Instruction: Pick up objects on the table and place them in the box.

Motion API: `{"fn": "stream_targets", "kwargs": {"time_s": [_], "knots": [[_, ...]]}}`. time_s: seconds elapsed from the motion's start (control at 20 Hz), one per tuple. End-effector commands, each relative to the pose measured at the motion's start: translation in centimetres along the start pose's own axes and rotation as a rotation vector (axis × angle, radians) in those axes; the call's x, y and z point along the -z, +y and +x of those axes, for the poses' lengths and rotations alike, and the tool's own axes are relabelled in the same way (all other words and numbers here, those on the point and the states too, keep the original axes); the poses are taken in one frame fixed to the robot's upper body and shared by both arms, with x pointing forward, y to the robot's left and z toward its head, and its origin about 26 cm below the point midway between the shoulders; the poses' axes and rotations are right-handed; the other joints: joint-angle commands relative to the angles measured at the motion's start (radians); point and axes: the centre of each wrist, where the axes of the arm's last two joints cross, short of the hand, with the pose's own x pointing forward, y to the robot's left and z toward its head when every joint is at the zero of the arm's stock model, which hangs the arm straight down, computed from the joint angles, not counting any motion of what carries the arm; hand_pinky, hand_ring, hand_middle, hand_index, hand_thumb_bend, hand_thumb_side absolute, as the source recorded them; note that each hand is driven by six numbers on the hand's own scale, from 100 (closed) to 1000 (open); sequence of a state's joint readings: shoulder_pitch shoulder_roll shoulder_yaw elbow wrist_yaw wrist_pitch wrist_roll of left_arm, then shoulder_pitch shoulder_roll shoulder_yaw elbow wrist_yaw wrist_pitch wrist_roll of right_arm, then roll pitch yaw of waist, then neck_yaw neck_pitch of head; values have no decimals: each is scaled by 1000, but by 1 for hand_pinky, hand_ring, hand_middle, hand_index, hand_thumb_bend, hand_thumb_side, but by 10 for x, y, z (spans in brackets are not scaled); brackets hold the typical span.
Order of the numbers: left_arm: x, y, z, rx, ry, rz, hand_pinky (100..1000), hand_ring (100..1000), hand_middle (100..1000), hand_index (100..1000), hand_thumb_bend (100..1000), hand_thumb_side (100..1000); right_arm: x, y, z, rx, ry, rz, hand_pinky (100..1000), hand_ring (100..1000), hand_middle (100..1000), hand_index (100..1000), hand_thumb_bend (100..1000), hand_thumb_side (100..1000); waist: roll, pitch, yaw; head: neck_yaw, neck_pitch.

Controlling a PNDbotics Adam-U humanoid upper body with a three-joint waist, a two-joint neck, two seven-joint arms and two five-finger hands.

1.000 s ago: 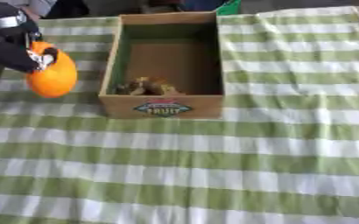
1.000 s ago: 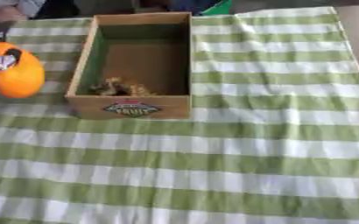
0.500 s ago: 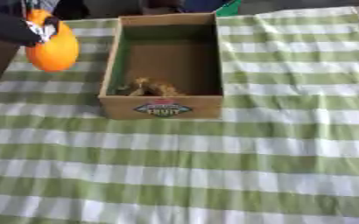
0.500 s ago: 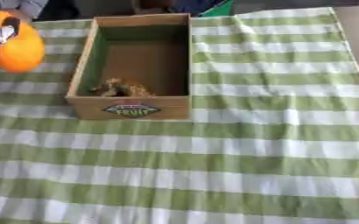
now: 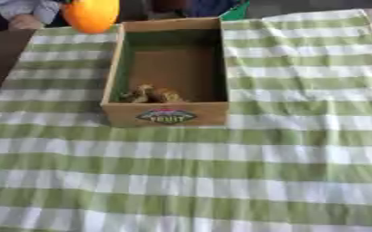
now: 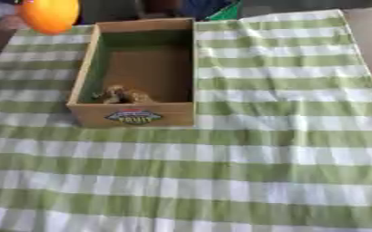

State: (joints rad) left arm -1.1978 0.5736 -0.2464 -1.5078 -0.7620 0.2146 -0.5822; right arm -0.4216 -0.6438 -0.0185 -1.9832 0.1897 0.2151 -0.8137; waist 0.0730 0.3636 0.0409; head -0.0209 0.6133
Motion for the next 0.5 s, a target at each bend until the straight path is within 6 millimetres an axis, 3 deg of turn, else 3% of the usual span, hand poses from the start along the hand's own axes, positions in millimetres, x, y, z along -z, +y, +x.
{"fn": "stream_targets", "kwargs": {"time_s": [0.05,0.5], "knots": [[5,11,10,-2,-32,72,545,447,476,400,100,483,7,-2,7,19,-22,-15,690,670,657,801,100,819,-2,-26,-3,6,-13],[33,-22,21,-41,-47,86,536,441,473,396,100,479,8,1,11,50,-19,-15,689,669,656,800,100,818,-4,-17,-24,12,-23]]}}
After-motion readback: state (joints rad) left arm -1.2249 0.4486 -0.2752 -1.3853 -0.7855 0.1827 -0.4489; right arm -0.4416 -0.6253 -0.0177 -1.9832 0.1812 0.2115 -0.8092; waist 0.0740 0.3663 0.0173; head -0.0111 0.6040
